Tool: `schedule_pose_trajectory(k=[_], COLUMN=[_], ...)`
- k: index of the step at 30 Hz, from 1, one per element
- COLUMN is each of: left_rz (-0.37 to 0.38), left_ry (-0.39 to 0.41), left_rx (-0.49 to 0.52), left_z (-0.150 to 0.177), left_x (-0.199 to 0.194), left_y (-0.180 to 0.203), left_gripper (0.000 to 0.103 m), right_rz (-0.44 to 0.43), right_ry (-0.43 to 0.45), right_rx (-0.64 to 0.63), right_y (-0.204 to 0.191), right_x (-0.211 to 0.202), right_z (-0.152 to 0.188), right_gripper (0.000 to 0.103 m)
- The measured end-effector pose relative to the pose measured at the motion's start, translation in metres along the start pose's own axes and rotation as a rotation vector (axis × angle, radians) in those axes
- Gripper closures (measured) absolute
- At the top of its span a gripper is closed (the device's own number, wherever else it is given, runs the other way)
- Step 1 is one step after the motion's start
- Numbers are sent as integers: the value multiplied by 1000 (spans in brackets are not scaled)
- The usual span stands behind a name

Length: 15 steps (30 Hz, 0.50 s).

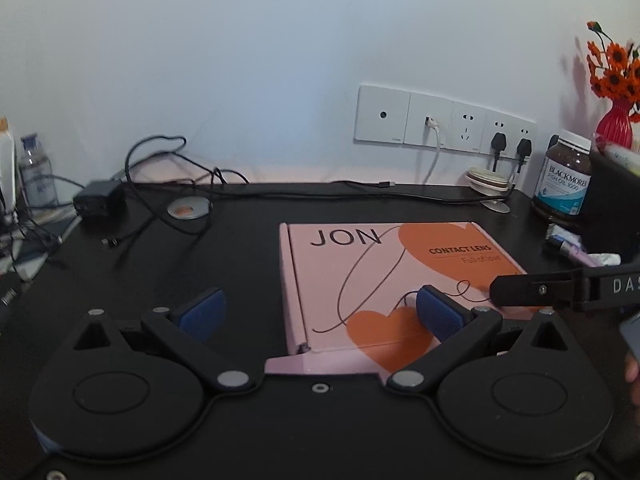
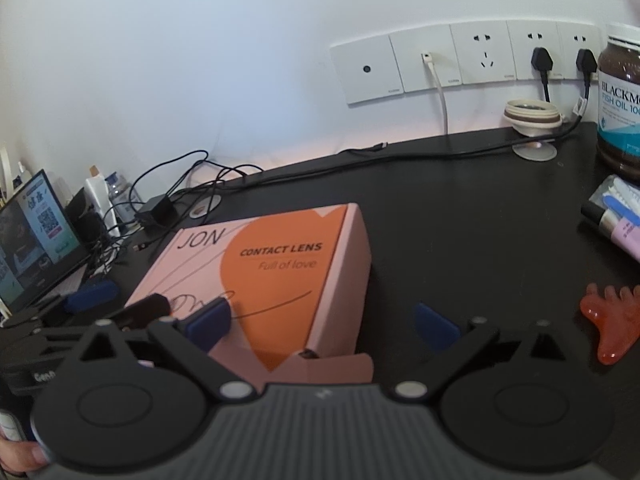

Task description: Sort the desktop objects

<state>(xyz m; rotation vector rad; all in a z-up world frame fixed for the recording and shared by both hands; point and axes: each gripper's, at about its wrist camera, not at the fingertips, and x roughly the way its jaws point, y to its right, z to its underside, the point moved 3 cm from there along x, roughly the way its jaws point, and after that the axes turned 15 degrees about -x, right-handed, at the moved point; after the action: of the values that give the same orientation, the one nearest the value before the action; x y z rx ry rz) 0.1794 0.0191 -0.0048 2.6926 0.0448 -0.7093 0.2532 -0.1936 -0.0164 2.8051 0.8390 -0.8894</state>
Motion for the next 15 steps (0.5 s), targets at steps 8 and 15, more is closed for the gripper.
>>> schedule_pose_trajectory(k=[8,15], left_rz=[132,91], left_ry=[-48,-84], left_rx=[80,122], left_z=[6,7], left_x=[-19,-2], left_y=[-10,-1], left_gripper=[0,0], right_rz=[-67,-55], right_ry=[27,-6], right_rx=[-109,-229], right_y=[-2,-15], right_x=[-15,-13], right_z=[9,10], right_gripper=[6,6])
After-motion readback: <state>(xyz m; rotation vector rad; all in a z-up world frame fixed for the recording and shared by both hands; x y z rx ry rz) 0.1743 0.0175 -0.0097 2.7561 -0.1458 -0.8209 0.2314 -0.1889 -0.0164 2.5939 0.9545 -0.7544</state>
